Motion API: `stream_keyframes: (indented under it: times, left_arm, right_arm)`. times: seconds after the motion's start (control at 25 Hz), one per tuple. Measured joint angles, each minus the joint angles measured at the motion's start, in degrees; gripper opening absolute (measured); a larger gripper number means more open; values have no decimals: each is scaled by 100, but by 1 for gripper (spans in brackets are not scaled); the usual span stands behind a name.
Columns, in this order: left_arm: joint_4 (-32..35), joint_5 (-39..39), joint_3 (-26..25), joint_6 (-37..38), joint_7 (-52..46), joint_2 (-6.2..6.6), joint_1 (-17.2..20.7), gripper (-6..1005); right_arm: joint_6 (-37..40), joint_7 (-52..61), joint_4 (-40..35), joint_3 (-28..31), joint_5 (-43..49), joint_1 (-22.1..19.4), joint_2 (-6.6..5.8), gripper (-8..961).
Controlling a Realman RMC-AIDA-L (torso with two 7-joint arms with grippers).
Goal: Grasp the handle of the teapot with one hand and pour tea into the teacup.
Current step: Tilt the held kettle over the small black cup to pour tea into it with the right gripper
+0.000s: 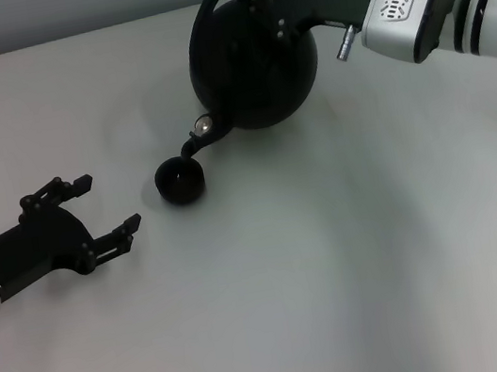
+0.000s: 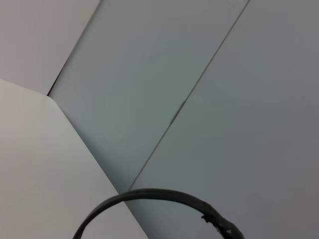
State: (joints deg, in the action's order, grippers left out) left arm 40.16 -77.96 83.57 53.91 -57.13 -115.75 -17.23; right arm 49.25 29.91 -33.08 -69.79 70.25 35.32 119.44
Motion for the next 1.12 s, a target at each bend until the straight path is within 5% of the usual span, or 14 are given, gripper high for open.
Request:
stream_keyframes:
  times: [1.12]
  left_arm:
    - [1,-55,5,32,0,0,0,844]
  right_arm:
    - [-297,17,-186,-330,2,6,19,73]
